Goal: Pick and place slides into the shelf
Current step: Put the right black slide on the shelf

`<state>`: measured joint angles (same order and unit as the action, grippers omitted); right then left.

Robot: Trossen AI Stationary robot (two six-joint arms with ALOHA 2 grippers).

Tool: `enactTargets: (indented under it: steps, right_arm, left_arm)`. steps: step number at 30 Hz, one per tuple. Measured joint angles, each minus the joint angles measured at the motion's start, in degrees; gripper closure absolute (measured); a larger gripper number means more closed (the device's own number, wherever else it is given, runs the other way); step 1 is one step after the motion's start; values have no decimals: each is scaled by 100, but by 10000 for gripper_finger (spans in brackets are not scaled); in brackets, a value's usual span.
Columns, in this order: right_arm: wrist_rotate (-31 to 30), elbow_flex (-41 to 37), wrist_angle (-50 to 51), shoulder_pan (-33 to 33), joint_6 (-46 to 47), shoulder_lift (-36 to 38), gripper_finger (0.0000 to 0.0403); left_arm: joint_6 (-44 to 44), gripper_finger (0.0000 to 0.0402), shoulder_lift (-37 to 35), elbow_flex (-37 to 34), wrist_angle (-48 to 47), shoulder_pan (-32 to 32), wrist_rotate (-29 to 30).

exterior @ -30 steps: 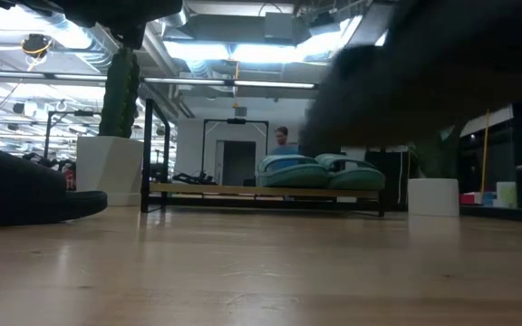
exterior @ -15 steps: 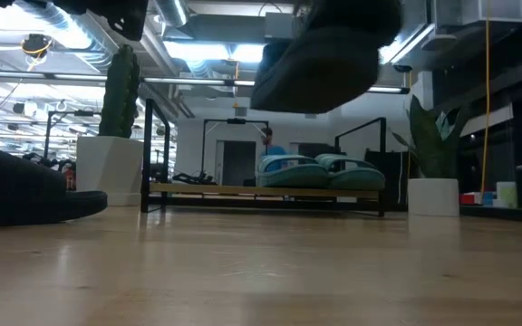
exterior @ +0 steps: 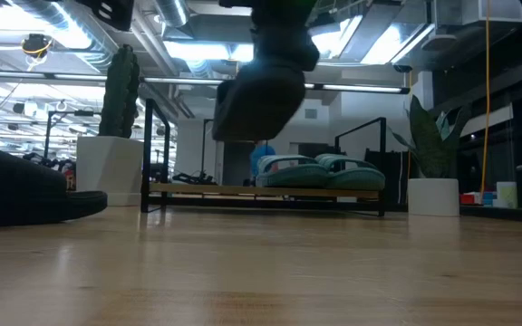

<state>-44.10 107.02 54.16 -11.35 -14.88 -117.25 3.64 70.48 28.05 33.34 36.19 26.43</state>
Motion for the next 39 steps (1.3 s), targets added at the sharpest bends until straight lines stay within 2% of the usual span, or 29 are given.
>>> enactTargets:
  steps: [3,8,12,17,23,29,34,39]
  right_arm:
    - [366,443,84,250,-401,0,396]
    - [1318,1327,89,730,-950,2,396]
    - [1309,1841,73,1216,-1088,13,396]
    - [1318,1919,103,1724,-811,11,396]
    - [1793,1516,-242,2153,-669,2,396]
    - [1856,822,-1338,2320,-815,5,396]
    - [1425,92,-2325,2391,-788,4,396]
    - [1064,-479,-2751,2403,-764,2,396]
  left_arm:
    - [4,401,0,0,0,161,201]
    - [7,401,0,0,-31,384,553]
    - [8,401,0,0,-35,493,866]
    - [6,402,0,0,-36,485,1172]
    - [4,402,0,0,-63,482,1212]
    - [4,402,0,0,-152,482,1218]
    - [-1,402,0,0,-336,482,1356]
    - [-5,402,0,0,-524,482,1358]
